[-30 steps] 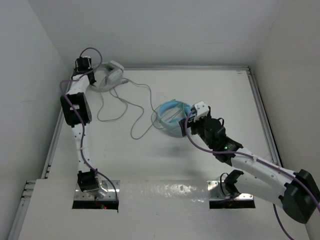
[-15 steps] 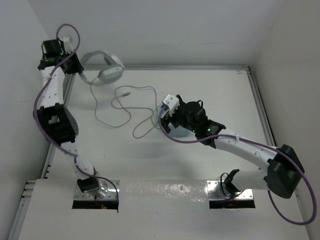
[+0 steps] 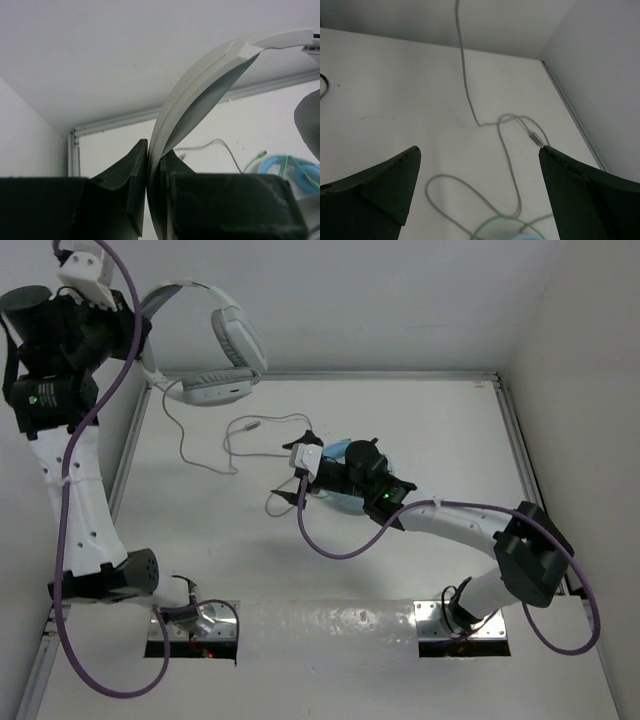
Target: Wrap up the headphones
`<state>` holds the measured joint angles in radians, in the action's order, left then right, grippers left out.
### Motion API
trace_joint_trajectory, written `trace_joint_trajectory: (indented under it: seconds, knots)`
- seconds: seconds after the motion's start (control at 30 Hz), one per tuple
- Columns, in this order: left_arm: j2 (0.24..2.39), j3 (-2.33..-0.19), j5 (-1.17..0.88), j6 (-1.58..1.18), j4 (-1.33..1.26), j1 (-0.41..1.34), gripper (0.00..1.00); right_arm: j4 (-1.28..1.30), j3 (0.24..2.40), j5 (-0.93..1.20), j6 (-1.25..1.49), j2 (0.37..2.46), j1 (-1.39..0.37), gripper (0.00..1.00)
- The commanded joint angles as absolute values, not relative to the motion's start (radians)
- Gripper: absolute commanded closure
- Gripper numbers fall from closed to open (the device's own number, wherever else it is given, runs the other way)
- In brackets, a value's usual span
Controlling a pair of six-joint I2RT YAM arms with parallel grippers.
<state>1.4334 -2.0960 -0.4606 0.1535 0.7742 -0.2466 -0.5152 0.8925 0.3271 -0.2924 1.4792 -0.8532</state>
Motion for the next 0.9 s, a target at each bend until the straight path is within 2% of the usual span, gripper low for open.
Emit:
trace_joint_trajectory:
  seconds: [0.0,0.07,0.23,0.33,0.53,0.57,0.6,0.67,0.7,0.73,0.87]
  knots:
    - [1.494,-2.108,-0.439,0.158,0.845,-0.177,1.0,-0.725,0.871,0.494,-0.29,1.541,-0.902,0.01]
    - [1.493,-2.111,-0.41,0.16,0.851,-0.14,1.0,-0.791,0.894,0.521,-0.246,1.6,-0.913,0.01]
    - [1.502,-2.135,-0.39,0.146,0.854,-0.054,1.0,-1.044,1.055,0.49,-0.094,1.899,-0.914,0.01]
    - [1.502,-2.148,-0.411,0.13,0.853,-0.051,1.0,-1.069,1.234,0.427,-0.013,2.057,-0.905,0.01]
    - [1.494,-2.155,-0.472,0.121,0.876,-0.051,1.0,-1.101,1.451,0.356,0.138,2.317,-0.887,0.03]
    - [1.494,-2.157,-0.48,0.121,0.877,-0.052,1.0,-1.091,1.513,0.356,0.161,2.344,-0.887,0.09]
    - [1.493,-2.16,-0.482,0.126,0.88,-0.051,1.0,-1.074,1.541,0.356,0.176,2.367,-0.884,0.35]
    - [1.491,-2.161,-0.474,0.133,0.887,-0.051,1.0,-1.061,1.569,0.36,0.222,2.411,-0.881,0.73]
    - [1.491,-2.161,-0.469,0.14,0.888,-0.052,1.0,-1.077,1.556,0.357,0.242,2.414,-0.876,0.9]
    - [1.491,-2.161,-0.448,0.152,0.891,-0.051,1.0,-1.127,1.534,0.353,0.282,2.407,-0.873,1.0]
    - [1.496,-2.155,-0.379,0.175,0.876,-0.054,1.0,-1.328,1.285,0.361,0.377,2.323,-0.824,1.0]
